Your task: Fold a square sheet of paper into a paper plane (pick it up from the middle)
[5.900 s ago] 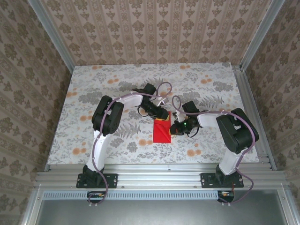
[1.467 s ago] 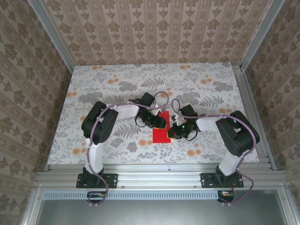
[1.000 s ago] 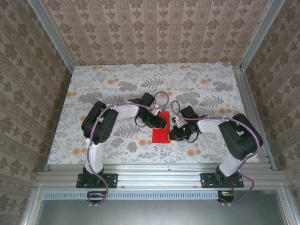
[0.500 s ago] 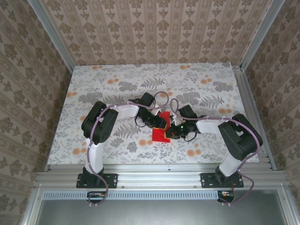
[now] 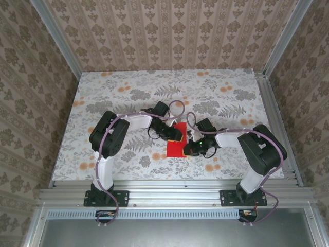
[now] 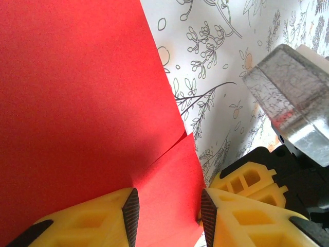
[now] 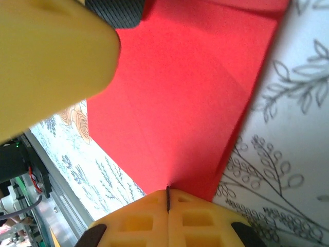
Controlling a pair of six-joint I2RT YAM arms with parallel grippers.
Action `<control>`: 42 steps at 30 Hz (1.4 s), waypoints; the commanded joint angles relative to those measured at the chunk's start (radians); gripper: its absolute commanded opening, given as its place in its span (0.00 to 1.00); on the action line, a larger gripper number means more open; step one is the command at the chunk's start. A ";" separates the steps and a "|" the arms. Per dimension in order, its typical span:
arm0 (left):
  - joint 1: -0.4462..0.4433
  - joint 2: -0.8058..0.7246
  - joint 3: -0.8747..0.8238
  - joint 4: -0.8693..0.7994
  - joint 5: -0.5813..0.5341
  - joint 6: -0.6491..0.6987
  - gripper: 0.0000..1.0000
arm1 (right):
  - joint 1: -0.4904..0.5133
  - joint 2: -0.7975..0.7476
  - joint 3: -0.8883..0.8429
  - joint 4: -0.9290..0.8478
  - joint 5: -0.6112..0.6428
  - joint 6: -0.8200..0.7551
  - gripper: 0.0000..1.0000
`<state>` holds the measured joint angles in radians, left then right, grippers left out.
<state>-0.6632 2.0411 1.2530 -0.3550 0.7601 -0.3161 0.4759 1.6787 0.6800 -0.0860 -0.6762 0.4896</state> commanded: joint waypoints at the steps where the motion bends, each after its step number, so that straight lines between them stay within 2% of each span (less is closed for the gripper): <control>1: 0.039 0.071 -0.028 -0.113 -0.143 0.045 0.41 | 0.003 -0.003 -0.065 -0.136 0.077 -0.014 0.00; 7: 0.040 0.051 -0.023 -0.097 -0.123 0.028 0.41 | 0.020 -0.050 -0.070 -0.171 0.128 0.019 0.00; 8: 0.040 0.045 -0.020 -0.094 -0.093 0.023 0.41 | 0.020 -0.051 -0.075 -0.173 0.129 0.021 0.00; 22: 0.048 -0.057 0.101 -0.093 -0.024 -0.037 0.43 | 0.026 -0.007 -0.081 -0.149 0.138 0.037 0.00; 27: 0.040 -0.127 0.099 -0.092 -0.035 -0.076 0.43 | 0.029 0.007 -0.074 -0.139 0.106 0.037 0.00; 31: -0.002 -0.193 0.026 -0.088 -0.087 -0.114 0.43 | 0.029 -0.003 -0.065 -0.148 0.100 0.033 0.00; 35: -0.056 -0.271 -0.105 0.013 -0.110 -0.203 0.42 | 0.029 -0.008 -0.065 -0.141 0.094 0.039 0.00; 42: -0.113 -0.277 -0.259 0.303 -0.103 -0.411 0.35 | 0.028 -0.007 -0.055 -0.145 0.096 0.042 0.00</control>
<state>-0.7719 1.7660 1.0294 -0.2222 0.6647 -0.5911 0.4889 1.6299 0.6426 -0.0982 -0.6327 0.5243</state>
